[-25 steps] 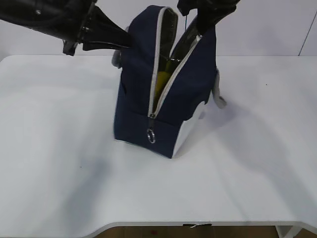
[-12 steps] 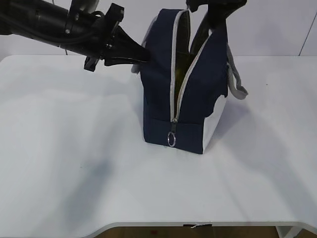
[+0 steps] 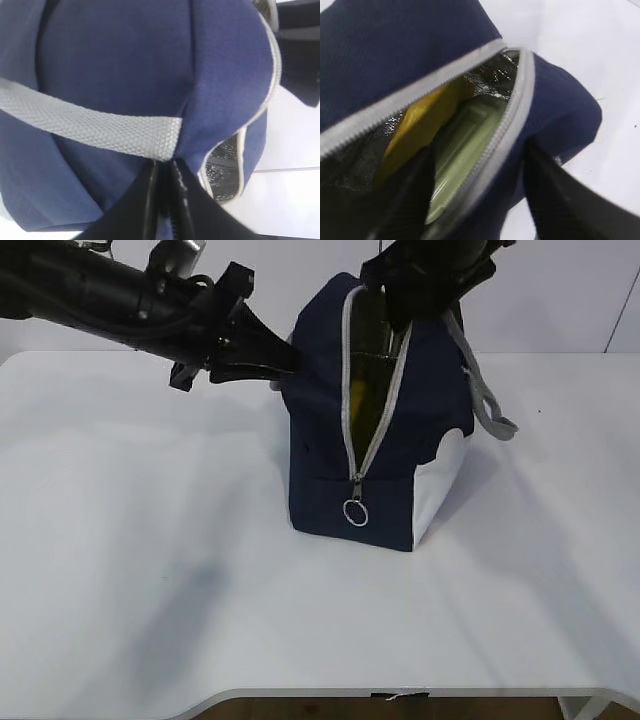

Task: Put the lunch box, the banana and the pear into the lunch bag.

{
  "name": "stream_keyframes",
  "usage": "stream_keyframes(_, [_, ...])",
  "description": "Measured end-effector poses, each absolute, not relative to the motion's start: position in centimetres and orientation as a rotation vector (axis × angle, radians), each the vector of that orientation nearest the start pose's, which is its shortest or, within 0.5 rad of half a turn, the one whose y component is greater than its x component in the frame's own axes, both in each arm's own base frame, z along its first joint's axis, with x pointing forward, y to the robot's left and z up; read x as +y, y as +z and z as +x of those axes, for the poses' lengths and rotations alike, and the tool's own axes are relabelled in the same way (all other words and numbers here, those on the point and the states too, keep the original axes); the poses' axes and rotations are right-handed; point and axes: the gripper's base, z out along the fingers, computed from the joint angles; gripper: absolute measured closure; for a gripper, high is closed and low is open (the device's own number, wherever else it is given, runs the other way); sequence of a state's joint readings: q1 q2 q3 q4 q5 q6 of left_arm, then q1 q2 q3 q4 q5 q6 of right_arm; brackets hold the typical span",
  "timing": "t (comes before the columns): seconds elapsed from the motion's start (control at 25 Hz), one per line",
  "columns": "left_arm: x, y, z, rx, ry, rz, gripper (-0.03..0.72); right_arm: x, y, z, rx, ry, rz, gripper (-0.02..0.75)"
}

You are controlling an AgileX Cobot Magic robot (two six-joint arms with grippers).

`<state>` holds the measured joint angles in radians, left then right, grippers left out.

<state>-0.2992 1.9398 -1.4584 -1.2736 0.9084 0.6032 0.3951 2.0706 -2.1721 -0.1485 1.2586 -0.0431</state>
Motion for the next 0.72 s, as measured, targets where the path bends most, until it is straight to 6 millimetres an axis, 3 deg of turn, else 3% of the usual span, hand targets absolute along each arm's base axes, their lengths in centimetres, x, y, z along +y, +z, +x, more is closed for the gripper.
stream_keyframes(0.12, [-19.0,25.3,38.3,2.396,-1.386,0.216,0.567,16.4,33.9,42.6,2.568,-0.075,-0.559,0.220])
stream_keyframes(0.36, [-19.0,25.3,38.3,2.400,-1.383,0.223,0.414,16.4,34.8,42.6,2.540,-0.065,-0.541,0.191])
stream_keyframes(0.72, [-19.1,25.3,37.9,2.414,-1.415,0.263,0.387,16.6,36.4,42.5,2.493,-0.008,-0.520,0.191])
